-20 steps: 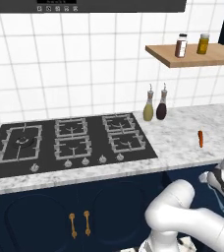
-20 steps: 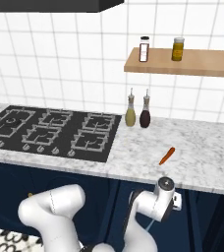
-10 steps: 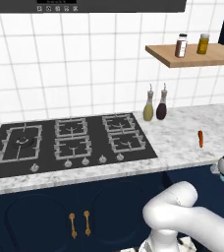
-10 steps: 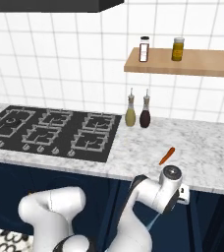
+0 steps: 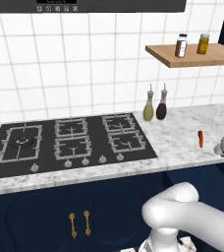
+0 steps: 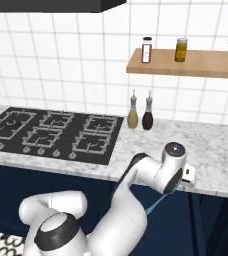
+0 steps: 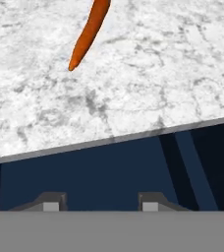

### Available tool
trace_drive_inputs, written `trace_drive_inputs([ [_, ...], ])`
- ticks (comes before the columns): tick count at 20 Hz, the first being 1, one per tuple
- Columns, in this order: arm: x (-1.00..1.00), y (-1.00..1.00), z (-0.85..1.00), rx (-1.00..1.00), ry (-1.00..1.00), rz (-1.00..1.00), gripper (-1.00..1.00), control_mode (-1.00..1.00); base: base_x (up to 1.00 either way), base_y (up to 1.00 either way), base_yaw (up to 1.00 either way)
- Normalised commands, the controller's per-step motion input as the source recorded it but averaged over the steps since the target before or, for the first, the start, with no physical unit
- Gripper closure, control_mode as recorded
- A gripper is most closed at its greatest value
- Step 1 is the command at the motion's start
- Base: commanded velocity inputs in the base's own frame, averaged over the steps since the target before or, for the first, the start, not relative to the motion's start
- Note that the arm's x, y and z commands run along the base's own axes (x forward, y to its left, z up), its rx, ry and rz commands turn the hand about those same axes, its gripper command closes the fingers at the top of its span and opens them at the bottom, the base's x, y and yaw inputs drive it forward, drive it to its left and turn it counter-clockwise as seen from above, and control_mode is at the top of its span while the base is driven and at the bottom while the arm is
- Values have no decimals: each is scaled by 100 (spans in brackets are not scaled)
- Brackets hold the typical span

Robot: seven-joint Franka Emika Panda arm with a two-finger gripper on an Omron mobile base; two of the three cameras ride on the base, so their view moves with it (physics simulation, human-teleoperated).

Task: Pick the ladle from the drawer and place it on the counter.

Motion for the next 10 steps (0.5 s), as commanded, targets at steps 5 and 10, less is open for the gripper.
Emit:
trace_drive_inputs([
  [5,70,53,100,1,0,0,100,-100,0,0,0],
  [10,68,83,63,0,0,-7,100,-100,0,0,0],
])
